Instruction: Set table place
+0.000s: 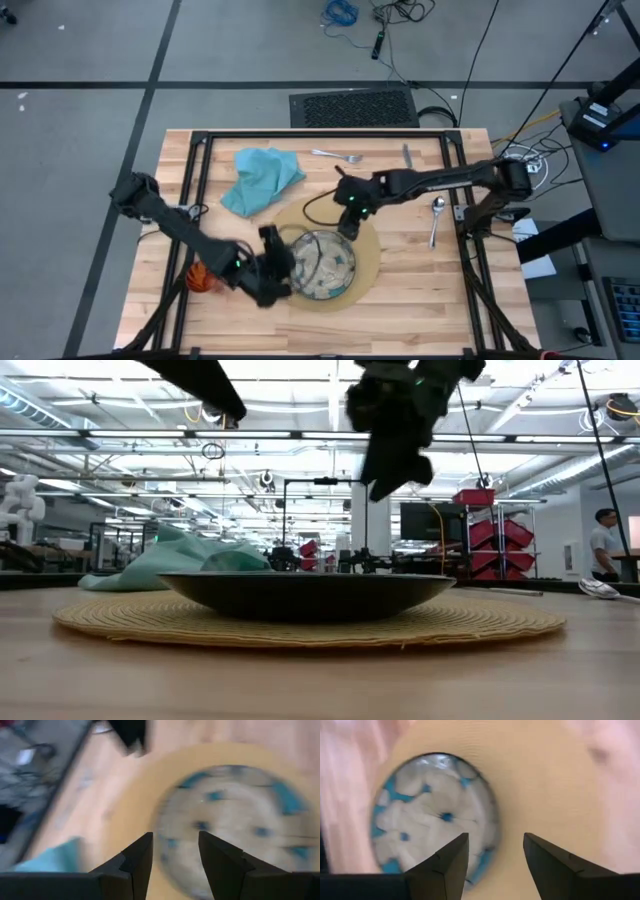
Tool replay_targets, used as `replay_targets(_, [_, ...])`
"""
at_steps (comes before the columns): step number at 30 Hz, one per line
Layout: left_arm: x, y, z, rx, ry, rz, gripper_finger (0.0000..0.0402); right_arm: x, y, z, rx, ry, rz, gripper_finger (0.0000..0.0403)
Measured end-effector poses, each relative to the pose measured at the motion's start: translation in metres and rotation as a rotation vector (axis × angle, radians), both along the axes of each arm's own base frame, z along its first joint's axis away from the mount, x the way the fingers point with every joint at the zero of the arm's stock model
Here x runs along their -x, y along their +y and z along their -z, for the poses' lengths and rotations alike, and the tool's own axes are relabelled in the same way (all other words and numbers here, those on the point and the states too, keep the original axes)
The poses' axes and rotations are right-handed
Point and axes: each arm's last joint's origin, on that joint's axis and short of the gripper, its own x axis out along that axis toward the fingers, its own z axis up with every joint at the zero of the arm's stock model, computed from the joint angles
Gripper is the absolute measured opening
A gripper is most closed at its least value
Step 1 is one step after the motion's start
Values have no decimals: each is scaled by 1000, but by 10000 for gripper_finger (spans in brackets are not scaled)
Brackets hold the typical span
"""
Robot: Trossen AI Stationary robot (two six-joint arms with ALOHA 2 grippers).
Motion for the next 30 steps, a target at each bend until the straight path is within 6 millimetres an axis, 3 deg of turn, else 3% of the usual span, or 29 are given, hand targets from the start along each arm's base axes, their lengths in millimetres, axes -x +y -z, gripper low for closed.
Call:
replay_targets(9, [19, 100, -45, -50, 20, -275, 145, 53, -10, -37, 274, 122, 83, 180])
replay_targets(15, [17, 162, -51, 94, 84, -307, 145, 59, -15, -26, 366, 89, 31, 180])
replay_targets(18, [13, 191, -42, 163, 125, -366, 145, 54, -22, -12, 399, 68, 44, 180])
replay_targets(21, [7, 205, -20, 181, 179, -475, 145, 52, -26, 0, 399, 85, 56, 180])
replay_targets(25, [-9, 211, 11, 171, 282, -496, 145, 51, -32, 12, 402, 80, 70, 180])
replay_targets(30, [-29, 207, 35, 160, 306, -466, 145, 51, -41, 17, 429, 58, 67, 180])
